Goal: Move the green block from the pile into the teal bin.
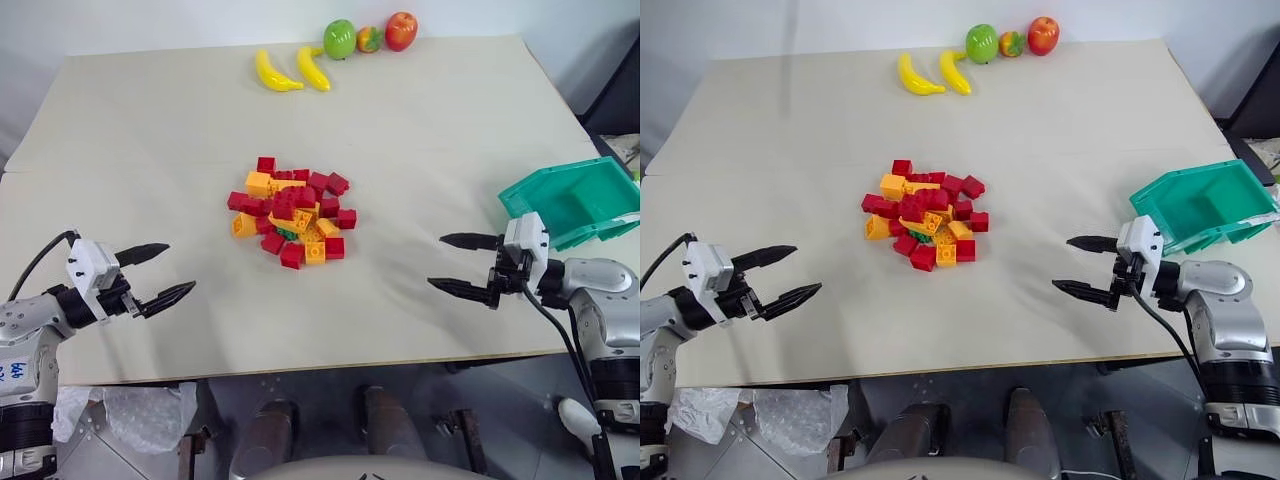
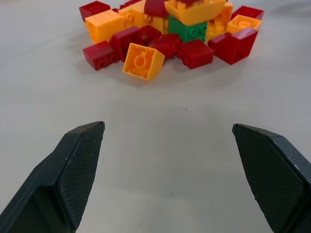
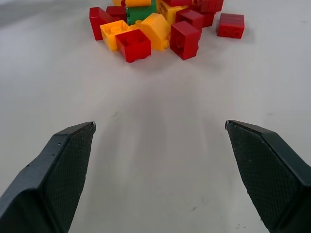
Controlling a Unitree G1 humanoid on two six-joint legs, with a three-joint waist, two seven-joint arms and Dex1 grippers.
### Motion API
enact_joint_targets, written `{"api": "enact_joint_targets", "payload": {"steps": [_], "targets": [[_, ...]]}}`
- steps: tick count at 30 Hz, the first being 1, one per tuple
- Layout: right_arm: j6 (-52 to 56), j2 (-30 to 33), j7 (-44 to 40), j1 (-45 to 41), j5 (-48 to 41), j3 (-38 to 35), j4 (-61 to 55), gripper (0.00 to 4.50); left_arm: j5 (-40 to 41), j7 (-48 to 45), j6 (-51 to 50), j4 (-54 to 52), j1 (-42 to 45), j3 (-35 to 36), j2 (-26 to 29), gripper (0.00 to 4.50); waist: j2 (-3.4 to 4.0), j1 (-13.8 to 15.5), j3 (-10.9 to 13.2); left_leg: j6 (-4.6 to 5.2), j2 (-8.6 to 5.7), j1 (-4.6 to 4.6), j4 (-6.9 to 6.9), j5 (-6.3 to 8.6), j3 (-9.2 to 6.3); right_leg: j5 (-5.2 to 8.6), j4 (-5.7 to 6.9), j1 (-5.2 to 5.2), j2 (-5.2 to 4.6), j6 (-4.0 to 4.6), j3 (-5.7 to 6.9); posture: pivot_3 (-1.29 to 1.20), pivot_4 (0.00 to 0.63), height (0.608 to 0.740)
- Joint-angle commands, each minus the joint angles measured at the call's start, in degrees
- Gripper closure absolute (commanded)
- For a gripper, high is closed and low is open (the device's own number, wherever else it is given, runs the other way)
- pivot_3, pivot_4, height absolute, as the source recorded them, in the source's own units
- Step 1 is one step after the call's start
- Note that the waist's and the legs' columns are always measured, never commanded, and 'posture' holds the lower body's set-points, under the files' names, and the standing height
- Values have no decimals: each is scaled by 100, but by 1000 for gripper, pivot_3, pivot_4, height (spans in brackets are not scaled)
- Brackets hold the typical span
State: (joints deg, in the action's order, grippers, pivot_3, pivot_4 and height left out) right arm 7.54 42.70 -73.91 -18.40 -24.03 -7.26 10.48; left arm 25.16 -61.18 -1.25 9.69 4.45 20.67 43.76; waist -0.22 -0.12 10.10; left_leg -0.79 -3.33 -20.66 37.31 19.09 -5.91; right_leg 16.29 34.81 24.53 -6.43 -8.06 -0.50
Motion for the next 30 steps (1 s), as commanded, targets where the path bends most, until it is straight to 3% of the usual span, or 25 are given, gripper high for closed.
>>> {"api": "enact_joint_targets", "payload": {"steps": [1, 6, 11, 14, 16, 20, 25, 30], "targets": [[26, 86, 66, -88, -67, -121, -159, 22, 203, 154, -132, -86, 102, 203, -23, 0, 0, 4, 0, 0, 0, 0, 0, 0, 0, 0, 0, 0, 0, 0, 0, 0, 150, 740], [360, 51, 498, -245, 79, -18, -368, 22, 685, 619, -1092, -369, 287, 365, -109, 0, 0, 4, 0, 0, -1, 0, 5, 0, -1, 0, 15, 0, 0, 0, 0, 0, 150, 740], [1072, 21, 799, -339, -27, 182, -1084, 22, 693, 388, -1156, -450, 251, 271, -49, 0, 0, -9, 0, -1, 0, 0, 5, 0, 0, 0, 16, 3, 0, 0, -2, 0, 150, 740], [1425, 30, 933, -246, -158, 234, -1672, 662, 663, 96, -1026, -363, 251, 234, -12, 0, 0, 5, 0, -2, 1, -1, 5, 0, 0, 0, 15, 5, -1, 0, -1, 0, 150, 740], [1653, 17, 1037, -230, -194, 295, -1945, 1328, 552, 19, -902, -286, 293, 184, 3, 0, 0, 8, 0, -1, -1, -1, 6, 0, 0, 0, 11, 4, -1, 0, 0, 0, 150, 740], [2513, -543, 1713, -613, -323, 882, -2787, 2707, 735, -931, -380, 73, 421, 66, -72, 0, 0, -17, 0, -2, 1, -1, 8, 0, -1, 0, 12, 3, -3, 0, -1, 0, 150, 740], [3164, -1351, 2296, -1119, -193, 1639, -2766, 4366, 789, -1548, 62, 445, 677, -10, -207, 0, -1, -10, -1, -6, 2, -1, 13, -1, -1, 0, 20, 8, -2, 3, 1, 0, 150, 740], [2813, -2560, 2785, -1709, 295, 2377, -1914, 4487, 716, -1652, 491, 622, 835, -16, -399, 0, -3, -41, -2, -4, -1, -2, 16, -1, -1, 0, 35, 12, 6, 3, 6, 0, 150, 740]]}}
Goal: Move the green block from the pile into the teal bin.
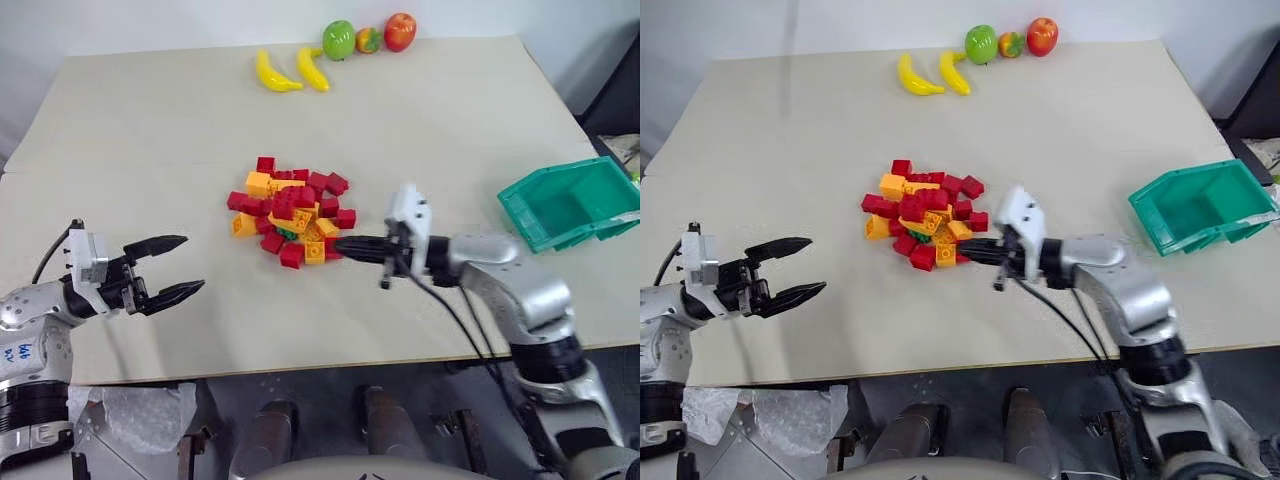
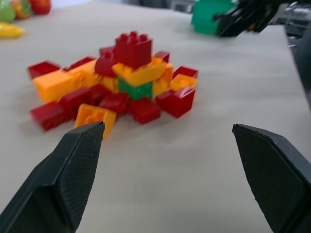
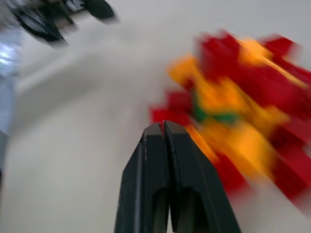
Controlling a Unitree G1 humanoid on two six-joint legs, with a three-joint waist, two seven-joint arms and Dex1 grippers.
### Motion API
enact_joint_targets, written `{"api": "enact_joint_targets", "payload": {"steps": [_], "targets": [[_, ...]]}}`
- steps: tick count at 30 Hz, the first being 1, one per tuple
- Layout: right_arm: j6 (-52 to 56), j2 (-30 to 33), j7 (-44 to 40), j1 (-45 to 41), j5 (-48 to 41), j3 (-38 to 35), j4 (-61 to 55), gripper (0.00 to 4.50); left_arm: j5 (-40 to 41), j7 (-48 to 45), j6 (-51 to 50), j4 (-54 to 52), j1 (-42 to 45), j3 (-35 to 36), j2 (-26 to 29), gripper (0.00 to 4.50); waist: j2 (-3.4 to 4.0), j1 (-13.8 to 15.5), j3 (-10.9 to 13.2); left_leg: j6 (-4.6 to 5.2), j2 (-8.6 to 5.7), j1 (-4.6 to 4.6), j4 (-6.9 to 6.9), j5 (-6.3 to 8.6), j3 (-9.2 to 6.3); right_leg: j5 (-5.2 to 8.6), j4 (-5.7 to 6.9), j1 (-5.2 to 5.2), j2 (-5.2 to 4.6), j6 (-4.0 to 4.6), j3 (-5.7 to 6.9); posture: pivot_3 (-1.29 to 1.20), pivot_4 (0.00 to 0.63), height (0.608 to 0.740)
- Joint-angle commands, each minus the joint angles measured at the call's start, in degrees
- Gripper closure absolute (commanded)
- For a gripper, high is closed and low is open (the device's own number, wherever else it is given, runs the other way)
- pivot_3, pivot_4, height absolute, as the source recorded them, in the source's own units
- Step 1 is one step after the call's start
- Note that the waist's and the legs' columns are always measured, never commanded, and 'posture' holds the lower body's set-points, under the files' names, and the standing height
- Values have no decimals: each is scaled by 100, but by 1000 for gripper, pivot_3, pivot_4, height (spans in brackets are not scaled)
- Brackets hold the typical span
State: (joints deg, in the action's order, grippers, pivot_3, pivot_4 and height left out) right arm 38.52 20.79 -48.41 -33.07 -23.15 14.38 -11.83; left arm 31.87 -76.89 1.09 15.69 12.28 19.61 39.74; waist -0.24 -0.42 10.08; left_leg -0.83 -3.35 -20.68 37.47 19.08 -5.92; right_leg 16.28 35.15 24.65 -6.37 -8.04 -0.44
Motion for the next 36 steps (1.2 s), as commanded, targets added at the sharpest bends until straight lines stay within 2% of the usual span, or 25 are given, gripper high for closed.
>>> {"api": "enact_joint_targets", "payload": {"steps": [1, 4, 6, 9, 16, 21, 26, 28, 32, 35, 36], "targets": [[-432, -674, 367, -407, 319, 293, 631, 4487, 10, -34, 328, 63, 83, 108, -11, 0, 0, -22, 0, 0, -1, 0, 0, 0, 0, 0, 13, 1, 2, 0, 0, 0, 150, 740], [-734, -1301, 633, -720, 535, 374, 1361, 4487, 13, 92, 482, 97, 134, 179, -56, 0, 0, -92, 0, 0, -4, 0, 5, 0, 1, 0, 27, 6, 0, 0, 3, 0, 150, 740], [-1145, -1818, 962, -1027, 800, 384, 2235, 4487, 68, 183, 493, 6, 93, 231, -74, 0, -3, -129, -2, 0, -4, 0, 6, 0, -1, 0, 33, 7, -1, 0, 9, 0, 150, 740], [-1507, -2211, 1446, -1356, 1134, 228, 3146, 4487, 68, 221, 497, -88, 6, 229, -68, 0, -3, -163, -2, 0, -4, 0, 7, 0, 3, 0, 46, 18, 0, 1, 10, 0, 150, 740], [-2088, -2202, 2377, -1768, 1714, -187, 4273, 4487, 55, 358, 519, -170, -44, 199, -118, 0, -3, -202, -3, -1, -11, -6, 12, 0, 8, 0, 67, 37, -6, 3, 13, 0, 150, 740], [-2116, -1923, 2689, -1739, 1762, -612, 4185, 4487, 66, 454, 536, -197, -35, 194, -153, 0, -4, -266, -3, -1, -10, -31, 26, 0, 8, 0, 74, 58, -7, 3, 13, 0, 150, 740], [-1832, -1314, 1948, -1167, 1654, -504, 3177, 4487, 58, 529, 537, -236, -15, 170, -201, 0, -4, -271, -3, 0, -12, -55, 45, 1, 7, 0, 79, 73, -9, 3, 13, 0, 150, 740], [-1708, -1013, 1299, -918, 1373, -472, 2578, 4487, 65, 532, 537, -250, -20, 172, -202, 0, -4, -277, -3, 0, -11, -56, 45, 1, 10, 0, 78, 73, -8, 2, 13, 0, 150, 740], [-1545, 28, -89, -647, 899, -596, 1780, 4487, 77, 497, 523, -252, -33, 193, -179, 0, 0, -267, -1, 1, -9, -59, 47, 1, 20, 0, 79, 79, -7, 2, 7, 0, 150, 740], [-1418, 816, -825, -593, 506, -1004, 1766, 3932, 70, 466, 549, -200, -34, 204, -166, 0, -1, -239, -1, 4, -12, -59, 52, 3, 20, -1, 74, 76, -8, 0, 8, 0, 150, 740], [-1420, 1103, -1094, -576, 412, -1126, 1817, 3623, 70, 455, 556, -192, -39, 207, -165, 0, -1, -210, -1, 4, -11, -58, 52, 3, 20, -1, 74, 75, -8, 0, 8, 0, 150, 740]]}}
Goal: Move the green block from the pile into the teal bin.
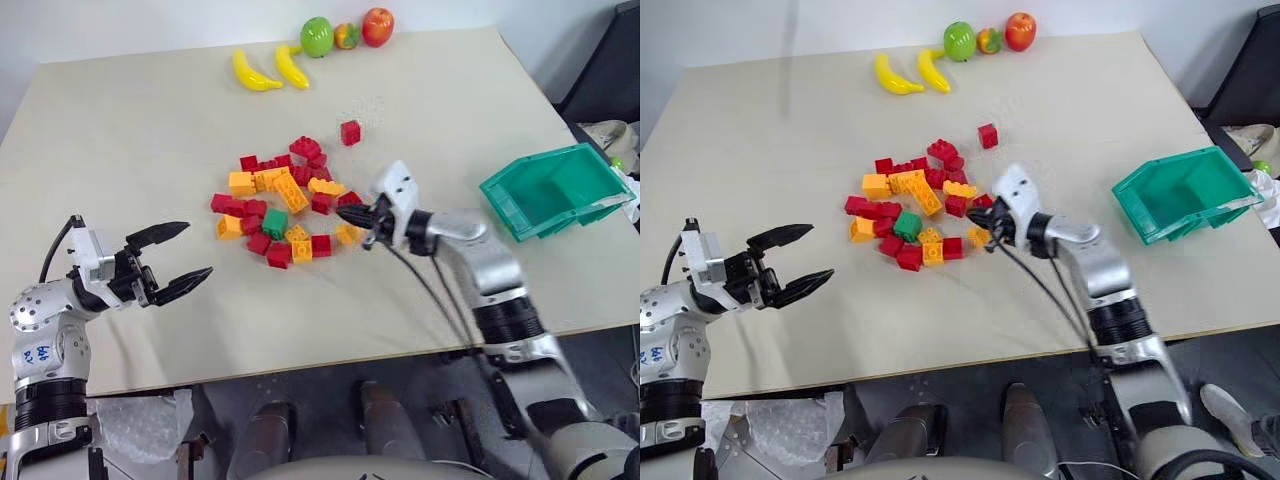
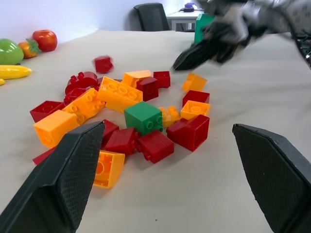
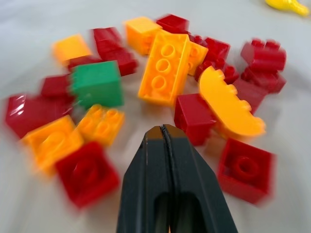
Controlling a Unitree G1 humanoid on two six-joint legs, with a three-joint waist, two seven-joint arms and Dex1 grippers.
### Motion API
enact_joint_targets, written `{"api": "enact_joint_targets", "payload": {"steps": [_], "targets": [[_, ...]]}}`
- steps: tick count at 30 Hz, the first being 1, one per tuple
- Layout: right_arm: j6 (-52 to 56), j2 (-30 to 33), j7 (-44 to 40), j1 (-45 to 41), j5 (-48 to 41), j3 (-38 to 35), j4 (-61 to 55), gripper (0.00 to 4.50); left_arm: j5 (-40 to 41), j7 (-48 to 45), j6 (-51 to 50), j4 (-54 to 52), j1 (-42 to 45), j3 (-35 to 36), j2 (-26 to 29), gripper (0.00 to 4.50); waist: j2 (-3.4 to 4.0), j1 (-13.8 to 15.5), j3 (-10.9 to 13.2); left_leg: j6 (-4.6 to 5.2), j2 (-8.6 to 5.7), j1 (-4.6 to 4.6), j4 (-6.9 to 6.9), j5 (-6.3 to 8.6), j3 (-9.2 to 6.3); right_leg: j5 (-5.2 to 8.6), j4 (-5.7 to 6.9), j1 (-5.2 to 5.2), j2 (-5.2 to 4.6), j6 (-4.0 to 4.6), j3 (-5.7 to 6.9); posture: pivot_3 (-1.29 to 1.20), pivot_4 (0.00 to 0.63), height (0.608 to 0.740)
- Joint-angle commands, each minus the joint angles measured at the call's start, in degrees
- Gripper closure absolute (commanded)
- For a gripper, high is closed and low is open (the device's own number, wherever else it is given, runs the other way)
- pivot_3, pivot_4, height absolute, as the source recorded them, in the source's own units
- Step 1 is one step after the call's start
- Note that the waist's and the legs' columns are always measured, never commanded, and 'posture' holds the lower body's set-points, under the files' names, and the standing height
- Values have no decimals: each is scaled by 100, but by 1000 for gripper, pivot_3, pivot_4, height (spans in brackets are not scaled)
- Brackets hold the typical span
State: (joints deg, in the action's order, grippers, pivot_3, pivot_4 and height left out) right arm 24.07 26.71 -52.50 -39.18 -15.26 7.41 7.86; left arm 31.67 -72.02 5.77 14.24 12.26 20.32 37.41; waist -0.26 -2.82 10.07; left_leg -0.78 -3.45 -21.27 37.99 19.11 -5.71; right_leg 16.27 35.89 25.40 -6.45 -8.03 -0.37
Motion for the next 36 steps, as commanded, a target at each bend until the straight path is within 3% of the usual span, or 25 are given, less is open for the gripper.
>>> {"api": "enact_joint_targets", "payload": {"steps": [1, 5, 11, 17, 25, 36], "targets": [[-20, 768, -940, 67, -448, -535, -96, 3214, 93, -41, 96, -46, -49, 142, 64, 0, 0, 40, 0, 1, 0, 0, 1, 0, 1, 0, -6, 0, 0, 0, 0, 0, 150, 740], [-193, 1413, -1431, 112, -461, -725, 176, 1956, 105, -67, 115, -64, -112, 155, 48, 0, 0, 106, 0, 3, 2, 0, 0, 2, 6, 0, -17, 1, 0, 0, -2, 0, 150, 740], [68, 1810, -1681, 64, -489, -723, 183, 29, 117, -80, 127, -74, -150, 153, 35, 0, 0, 127, 0, 3, 2, 1, 2, 2, 13, 0, -16, 2, -2, 0, -6, 0, 150, 740], [553, 1500, -1485, -200, -464, -321, -453, 29, 130, -120, 119, -61, -114, 171, 89, 0, 0, 108, 0, 2, 3, 1, 4, 2, 12, 0, -16, 2, -3, 0, -6, 0, 150, 740], [1754, 467, -666, -1061, 26, 791, -645, 29, 94, -109, 131, -30, -53, 206, 111, 0, 0, 126, 0, -1, 4, -2, 8, 2, 8, -1, -13, 5, -4, 3, -5, 0, 150, 740], [1299, -1350, 74, -2254, 1110, 1858, 1552, 29, 128, 85, 182, -325, -323, 289, -35, 0, 0, 85, -1, -2, 1, -4, 7, 2, 5, -2, 7, 9, -2, 4, 1, 0, 150, 740]]}}
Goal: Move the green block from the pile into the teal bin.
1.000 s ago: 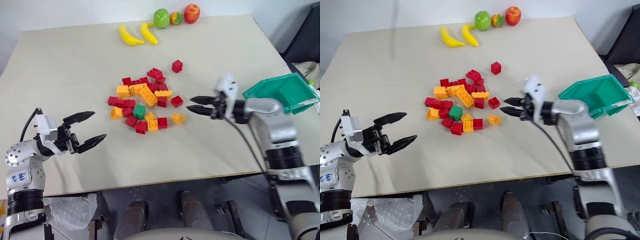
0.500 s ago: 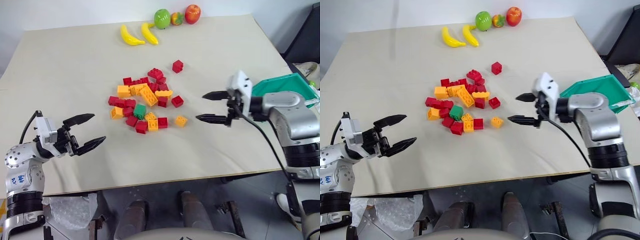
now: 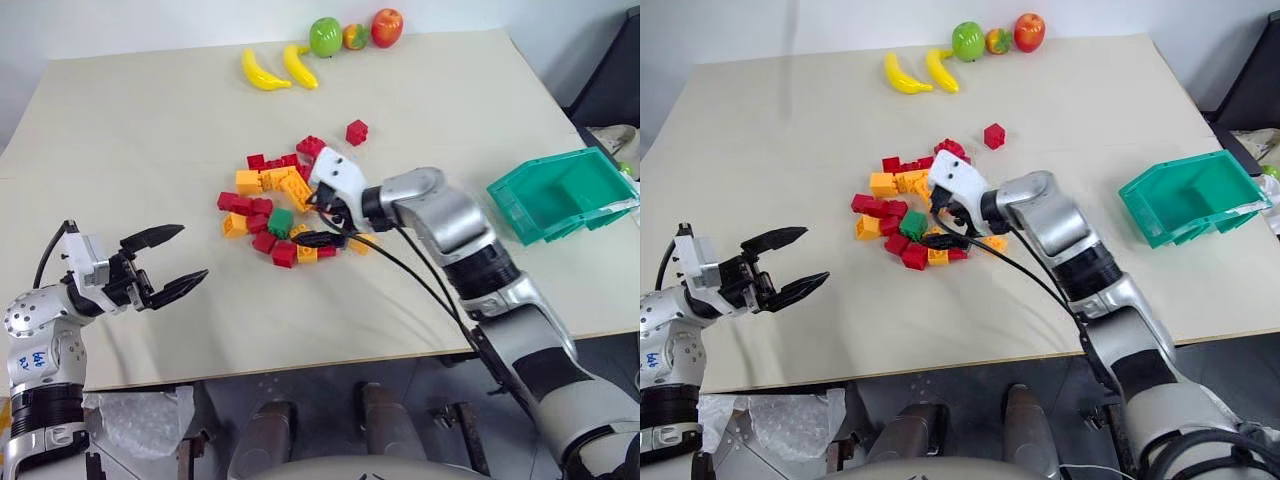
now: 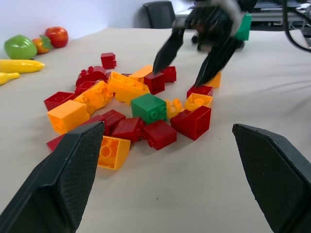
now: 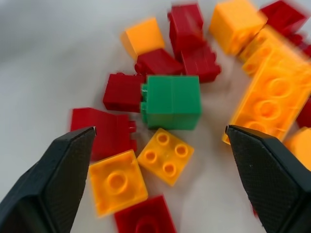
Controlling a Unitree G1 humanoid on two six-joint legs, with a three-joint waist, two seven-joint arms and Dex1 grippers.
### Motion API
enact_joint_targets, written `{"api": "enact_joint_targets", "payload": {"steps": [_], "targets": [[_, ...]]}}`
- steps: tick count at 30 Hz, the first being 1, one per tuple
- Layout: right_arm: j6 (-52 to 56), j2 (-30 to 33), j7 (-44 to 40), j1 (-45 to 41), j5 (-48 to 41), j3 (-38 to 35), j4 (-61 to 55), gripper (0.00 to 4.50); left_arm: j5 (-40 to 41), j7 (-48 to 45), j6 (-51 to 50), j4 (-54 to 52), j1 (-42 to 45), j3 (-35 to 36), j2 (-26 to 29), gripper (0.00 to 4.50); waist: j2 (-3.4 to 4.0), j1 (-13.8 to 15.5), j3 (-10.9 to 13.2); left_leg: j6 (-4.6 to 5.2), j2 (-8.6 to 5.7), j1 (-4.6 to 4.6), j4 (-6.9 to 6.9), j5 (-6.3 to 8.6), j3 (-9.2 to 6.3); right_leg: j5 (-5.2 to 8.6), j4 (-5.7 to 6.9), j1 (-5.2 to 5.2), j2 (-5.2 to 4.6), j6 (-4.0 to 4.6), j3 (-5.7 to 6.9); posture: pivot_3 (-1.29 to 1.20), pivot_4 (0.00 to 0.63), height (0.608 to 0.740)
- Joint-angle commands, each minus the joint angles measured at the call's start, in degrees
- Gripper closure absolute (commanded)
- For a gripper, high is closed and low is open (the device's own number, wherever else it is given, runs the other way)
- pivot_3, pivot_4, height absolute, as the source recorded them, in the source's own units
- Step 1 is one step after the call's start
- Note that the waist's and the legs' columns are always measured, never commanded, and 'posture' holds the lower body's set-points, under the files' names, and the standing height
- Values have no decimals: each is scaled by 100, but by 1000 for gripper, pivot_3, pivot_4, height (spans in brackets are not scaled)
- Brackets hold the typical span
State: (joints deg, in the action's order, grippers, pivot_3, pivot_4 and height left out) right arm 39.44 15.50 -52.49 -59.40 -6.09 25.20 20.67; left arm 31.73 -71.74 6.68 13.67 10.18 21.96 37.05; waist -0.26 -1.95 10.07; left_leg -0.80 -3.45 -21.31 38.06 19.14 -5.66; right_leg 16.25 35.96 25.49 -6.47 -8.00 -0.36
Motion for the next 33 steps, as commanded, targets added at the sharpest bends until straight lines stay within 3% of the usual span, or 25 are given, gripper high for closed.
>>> {"api": "enact_joint_targets", "payload": {"steps": [1, 4, 9, 12, 17, 19, 23, 29, 31, 33], "targets": [[-310, -399, 148, -329, 285, 128, 527, 29, 129, 72, 95, -297, -151, 137, -9, 0, 0, -7, 0, 0, 0, 0, 0, 0, 0, 0, 0, 0, 0, 0, 1, 0, 150, 740], [-618, -850, 413, -612, 569, 194, 1346, 29, 152, 130, 99, -405, -264, 169, -34, 0, 0, -44, 0, 0, 1, 0, -1, 0, -1, 0, 1, 1, 2, 0, 2, 0, 150, 740], [-809, -1152, 466, -752, 662, 1, 1720, 29, 184, 208, 85, -607, -448, 195, -73, 0, 0, -136, 0, -1, 0, 0, -2, 0, -5, 0, 3, 0, 0, 0, 3, 0, 150, 740], [-803, -1195, 463, -731, 655, -103, 1646, 570, 195, 247, 72, -687, -508, 182, -84, 0, 0, -143, 0, -1, 1, 0, -2, 0, -5, 0, 2, 0, 2, 0, 3, 0, 150, 740], [-584, -991, 337, -551, 611, -226, 1028, 2220, 209, 285, 39, -782, -534, 143, -98, 0, 0, -142, 0, -1, 2, 0, -2, 0, -5, 0, 3, 0, 2, 0, 3, 0, 150, 740], [-440, -879, 294, -440, 547, -312, 661, 2461, 212, 294, 20, -825, -536, 114, -115, 0, 0, -137, 0, -1, 1, 0, -2, 0, -5, 0, 3, 0, 1, 0, 3, 0, 150, 740], [92, -336, -19, 87, -107, -962, -1065, 2461, 136, 322, -66, -868, -329, -240, -289, 0, 0, -91, 0, -1, 0, -1, -3, 1, -6, 0, 2, 0, 0, 0, 3, 0, 150, 740], [-22, 602, -343, 832, -582, -1540, -2395, 2461, -132, 510, -93, -899, 145, -811, -571, 0, -3, -9, -2, 1, -2, -3, 2, 1, -5, -1, 0, -2, 0, -2, 4, 0, 150, 740], [-278, 1035, -509, 967, -525, -1537, -2520, 2461, -207, 579, -105, -848, 336, -968, -644, 0, -3, 31, -2, 1, -4, -2, 5, 1, -1, -1, -1, -2, 0, -2, 2, 0, 150, 740], [-821, 1992, -845, 1190, -299, -1749, -2433, 2461, -424, 710, -143, -701, 823, -1353, -880, 0, -3, 61, -1, 2, -7, -2, 7, 1, 1, -1, -3, -2, -2, -2, 0, 0, 150, 740]]}}
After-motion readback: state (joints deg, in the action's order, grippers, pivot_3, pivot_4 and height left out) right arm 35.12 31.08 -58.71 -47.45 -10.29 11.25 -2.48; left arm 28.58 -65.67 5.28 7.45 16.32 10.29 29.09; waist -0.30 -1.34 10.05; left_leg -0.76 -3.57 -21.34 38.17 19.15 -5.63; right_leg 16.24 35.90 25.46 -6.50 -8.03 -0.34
